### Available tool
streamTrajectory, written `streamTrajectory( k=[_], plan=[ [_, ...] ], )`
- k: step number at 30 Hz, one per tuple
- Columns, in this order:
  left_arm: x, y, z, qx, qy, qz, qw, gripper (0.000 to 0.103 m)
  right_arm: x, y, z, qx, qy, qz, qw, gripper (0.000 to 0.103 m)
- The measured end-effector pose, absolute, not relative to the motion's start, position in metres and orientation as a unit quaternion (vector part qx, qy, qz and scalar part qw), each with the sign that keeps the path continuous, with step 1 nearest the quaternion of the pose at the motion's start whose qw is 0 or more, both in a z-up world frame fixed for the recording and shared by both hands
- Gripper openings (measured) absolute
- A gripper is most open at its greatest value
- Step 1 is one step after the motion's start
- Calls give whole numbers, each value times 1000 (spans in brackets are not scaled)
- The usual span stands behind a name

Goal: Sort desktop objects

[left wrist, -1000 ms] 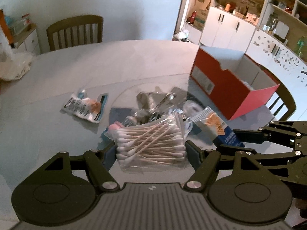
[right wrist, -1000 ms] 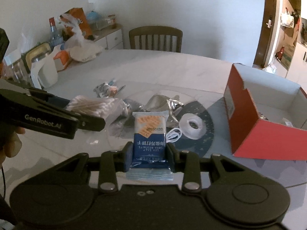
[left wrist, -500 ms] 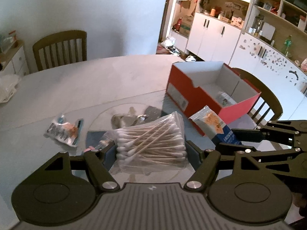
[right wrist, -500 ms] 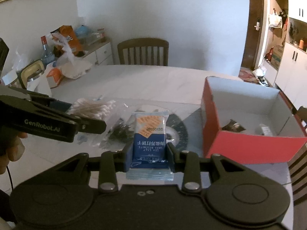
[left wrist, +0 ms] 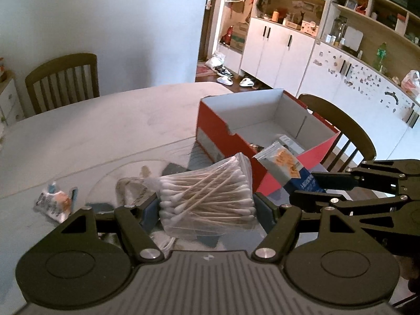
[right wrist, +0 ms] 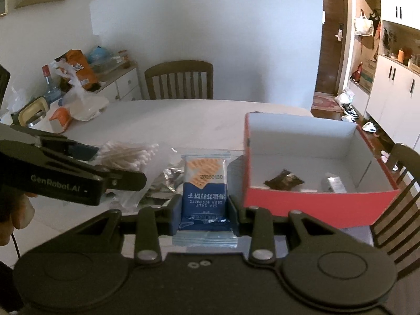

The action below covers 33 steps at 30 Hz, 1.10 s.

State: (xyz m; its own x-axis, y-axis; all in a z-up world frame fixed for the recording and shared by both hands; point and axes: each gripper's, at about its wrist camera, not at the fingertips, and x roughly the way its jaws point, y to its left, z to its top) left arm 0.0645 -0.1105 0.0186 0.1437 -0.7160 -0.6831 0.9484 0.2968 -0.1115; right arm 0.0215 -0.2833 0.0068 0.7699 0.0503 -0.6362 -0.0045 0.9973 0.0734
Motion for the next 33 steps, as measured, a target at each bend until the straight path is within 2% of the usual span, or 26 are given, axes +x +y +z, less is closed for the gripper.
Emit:
streamTrajectory(
  k=[33],
  plan=[
    [8, -258, 25, 202, 289, -583, 732, 74, 61, -418, 3, 19, 329, -15, 944, 35]
  ],
)
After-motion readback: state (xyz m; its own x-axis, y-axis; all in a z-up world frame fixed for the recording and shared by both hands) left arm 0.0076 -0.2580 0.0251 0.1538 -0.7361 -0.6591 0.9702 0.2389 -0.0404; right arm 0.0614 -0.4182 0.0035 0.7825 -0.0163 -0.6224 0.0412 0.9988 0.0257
